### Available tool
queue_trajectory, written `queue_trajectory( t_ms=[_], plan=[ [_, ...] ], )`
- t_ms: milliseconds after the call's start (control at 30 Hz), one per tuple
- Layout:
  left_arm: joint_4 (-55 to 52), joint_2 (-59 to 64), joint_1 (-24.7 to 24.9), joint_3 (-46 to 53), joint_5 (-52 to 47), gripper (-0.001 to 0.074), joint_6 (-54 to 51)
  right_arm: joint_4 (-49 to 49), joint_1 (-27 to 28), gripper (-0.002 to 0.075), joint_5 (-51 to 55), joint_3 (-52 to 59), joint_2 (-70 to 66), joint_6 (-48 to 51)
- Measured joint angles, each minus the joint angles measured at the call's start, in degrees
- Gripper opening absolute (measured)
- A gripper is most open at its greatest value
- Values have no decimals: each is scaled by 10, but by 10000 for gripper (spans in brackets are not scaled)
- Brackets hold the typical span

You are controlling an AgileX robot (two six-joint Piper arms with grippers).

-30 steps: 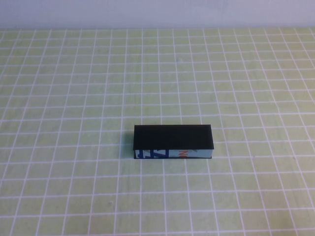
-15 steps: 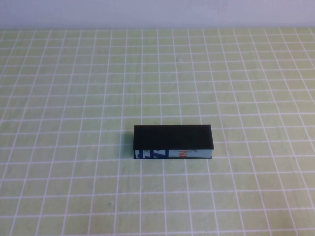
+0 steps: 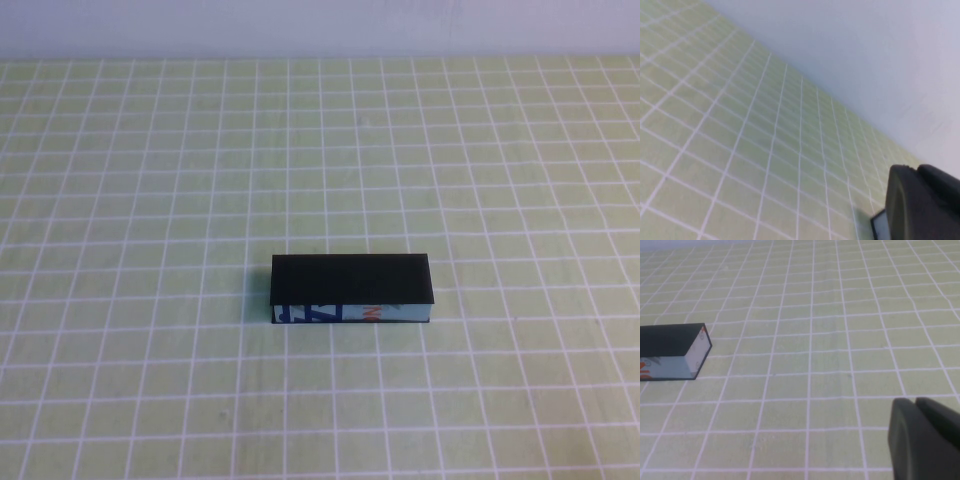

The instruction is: Take glasses out of glasses case

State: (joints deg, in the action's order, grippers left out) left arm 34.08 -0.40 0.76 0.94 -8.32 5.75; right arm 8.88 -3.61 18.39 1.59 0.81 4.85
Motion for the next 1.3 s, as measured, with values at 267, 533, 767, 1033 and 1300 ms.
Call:
queue_trajectory(
  t_ms=[267, 533, 767, 1033, 1300],
  plan=[
    [-24, 162, 0, -162, -201, -4, -42, 0, 0, -17, 0, 0, 0, 0],
    [-23, 391, 0, -345, -353, -4, -190, 0, 0, -17, 0, 0, 0, 0],
    [111, 600, 0, -497, -376, -4, -393, 0, 0, -17, 0, 0, 0, 0],
    [212, 817, 0, -620, -388, -4, -502, 0, 0, -17, 0, 0, 0, 0],
    [249, 970, 46, -685, -379, -4, -571, 0, 0, -17, 0, 0, 0, 0]
  ],
)
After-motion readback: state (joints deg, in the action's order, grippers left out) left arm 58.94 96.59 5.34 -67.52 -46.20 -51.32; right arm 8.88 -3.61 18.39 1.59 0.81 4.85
